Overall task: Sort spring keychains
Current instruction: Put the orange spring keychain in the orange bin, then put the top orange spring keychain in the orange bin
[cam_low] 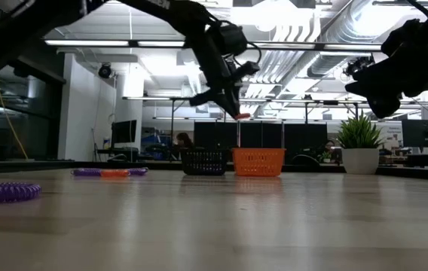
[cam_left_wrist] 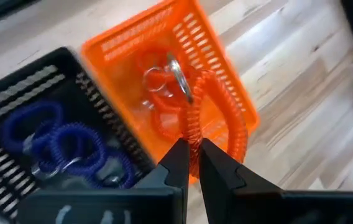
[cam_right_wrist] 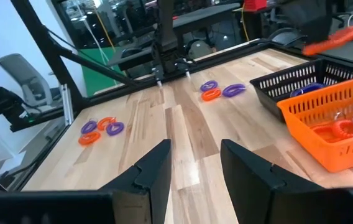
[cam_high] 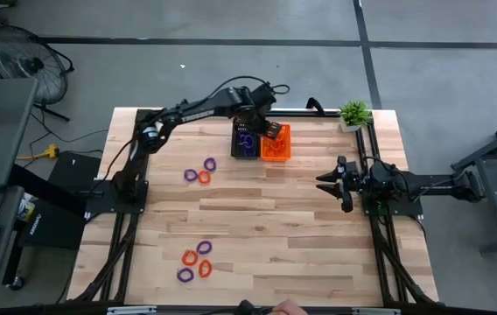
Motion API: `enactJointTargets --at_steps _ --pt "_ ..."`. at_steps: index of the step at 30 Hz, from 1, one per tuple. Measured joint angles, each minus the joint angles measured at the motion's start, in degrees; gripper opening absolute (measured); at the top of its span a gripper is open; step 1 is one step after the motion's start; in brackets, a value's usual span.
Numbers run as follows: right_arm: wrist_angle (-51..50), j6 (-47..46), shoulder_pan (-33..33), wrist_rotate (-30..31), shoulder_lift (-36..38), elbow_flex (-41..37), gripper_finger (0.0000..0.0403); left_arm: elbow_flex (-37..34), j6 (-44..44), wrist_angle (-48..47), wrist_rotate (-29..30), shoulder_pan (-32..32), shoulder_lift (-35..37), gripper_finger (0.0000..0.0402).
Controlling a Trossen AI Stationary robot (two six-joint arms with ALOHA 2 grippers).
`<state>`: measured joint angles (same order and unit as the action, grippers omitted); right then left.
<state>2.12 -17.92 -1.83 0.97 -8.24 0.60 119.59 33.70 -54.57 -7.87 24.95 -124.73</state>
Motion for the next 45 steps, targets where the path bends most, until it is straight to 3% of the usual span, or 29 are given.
enactJointTargets --at_steps 17,31,39,45 --pt "0.21 -0.01 0.0 -0.06 -0.01 0.0 0.0134 0.65 -0.65 -1.4 -1.9 0.13 -2.19 0.0023" --pt "0.23 0.01 0.0 -0.08 -0.01 0.0 0.0134 0.78 -2.44 1.22 -1.89 -0.61 -1.92 0.0157" --pt "0.23 0.01 0.0 -0.1 -0.01 0.0 0.0134 0.67 -4.43 -4.77 -1.59 -0.59 -1.34 0.0164" --pt "0.23 0.01 0.0 -0.11 -0.01 0.0 0.0134 0.71 -5.48 -15.19 3.62 -0.61 0.96 0.0165"
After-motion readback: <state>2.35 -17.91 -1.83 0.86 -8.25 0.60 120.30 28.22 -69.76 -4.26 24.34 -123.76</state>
